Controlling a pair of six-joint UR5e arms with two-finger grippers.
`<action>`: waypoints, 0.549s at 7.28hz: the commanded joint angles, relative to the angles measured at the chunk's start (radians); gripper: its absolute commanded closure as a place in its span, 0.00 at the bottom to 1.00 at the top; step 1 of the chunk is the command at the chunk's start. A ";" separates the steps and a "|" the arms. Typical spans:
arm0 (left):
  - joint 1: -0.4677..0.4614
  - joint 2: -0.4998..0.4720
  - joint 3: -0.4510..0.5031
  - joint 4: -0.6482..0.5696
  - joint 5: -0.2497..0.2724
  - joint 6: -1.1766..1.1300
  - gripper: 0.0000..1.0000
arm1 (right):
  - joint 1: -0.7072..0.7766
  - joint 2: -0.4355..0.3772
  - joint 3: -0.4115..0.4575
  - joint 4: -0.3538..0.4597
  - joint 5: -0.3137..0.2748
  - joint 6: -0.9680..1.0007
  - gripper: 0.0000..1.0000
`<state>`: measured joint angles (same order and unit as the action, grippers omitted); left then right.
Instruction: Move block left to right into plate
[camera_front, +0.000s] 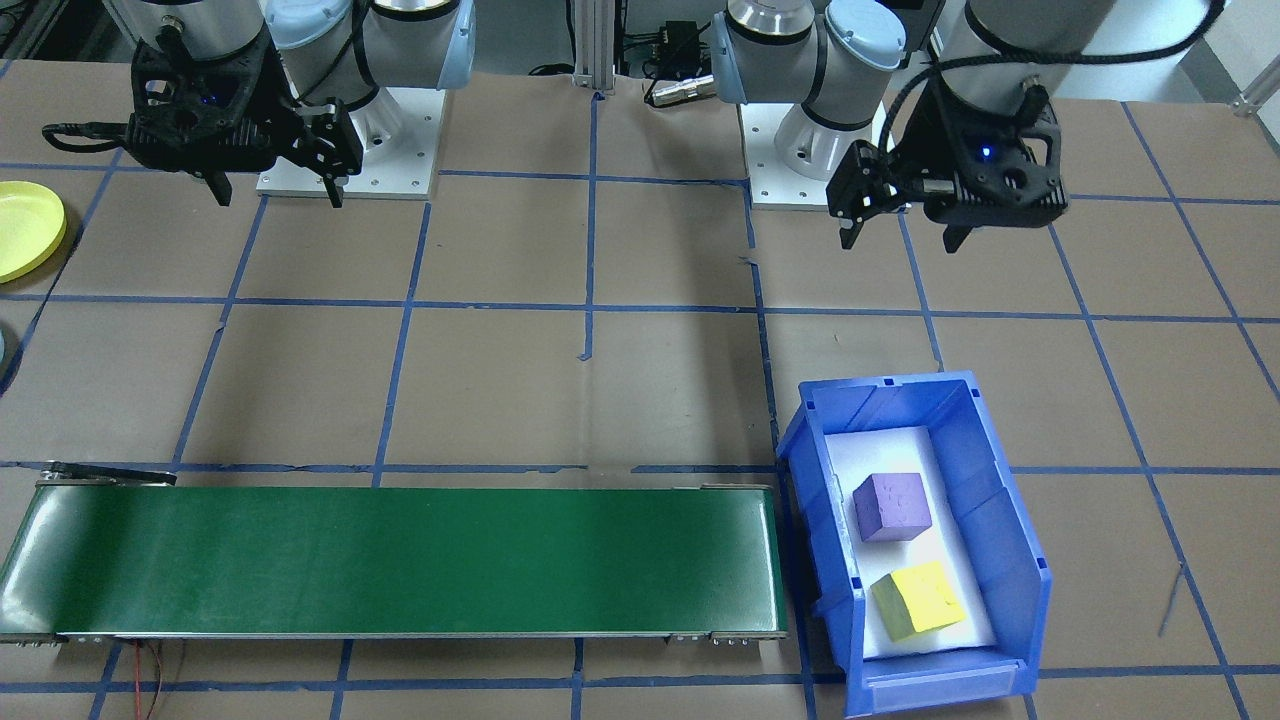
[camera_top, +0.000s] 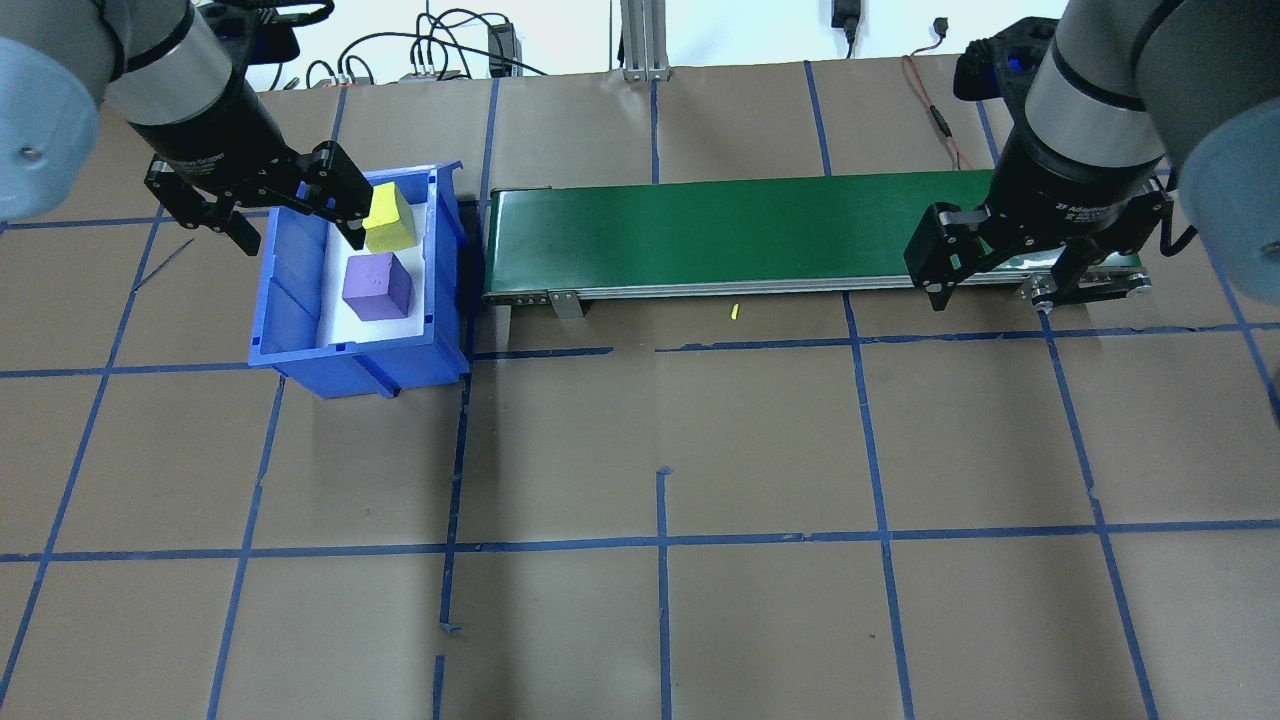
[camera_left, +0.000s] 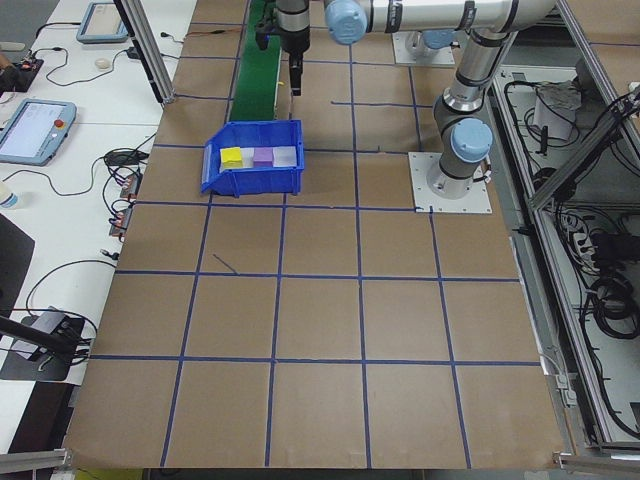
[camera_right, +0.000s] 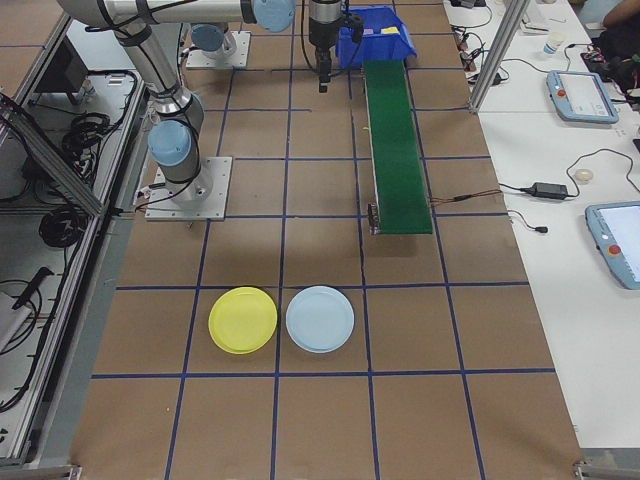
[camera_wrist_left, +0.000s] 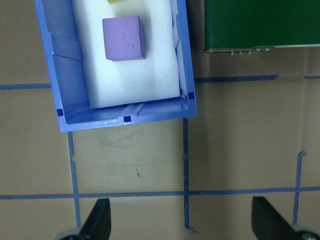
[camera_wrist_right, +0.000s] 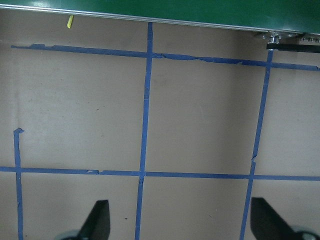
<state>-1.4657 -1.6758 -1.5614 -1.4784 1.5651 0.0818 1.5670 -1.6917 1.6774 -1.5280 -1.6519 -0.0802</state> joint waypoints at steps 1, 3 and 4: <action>0.036 -0.201 0.026 0.183 -0.008 0.004 0.00 | -0.004 0.007 0.010 -0.001 0.004 0.003 0.00; 0.065 -0.281 -0.005 0.278 -0.007 0.068 0.00 | -0.007 0.007 0.013 -0.009 0.006 -0.001 0.00; 0.079 -0.307 -0.014 0.280 -0.008 0.081 0.00 | -0.005 0.009 0.018 -0.015 0.004 0.000 0.00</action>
<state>-1.4053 -1.9416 -1.5634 -1.2219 1.5578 0.1345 1.5611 -1.6844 1.6904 -1.5364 -1.6467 -0.0801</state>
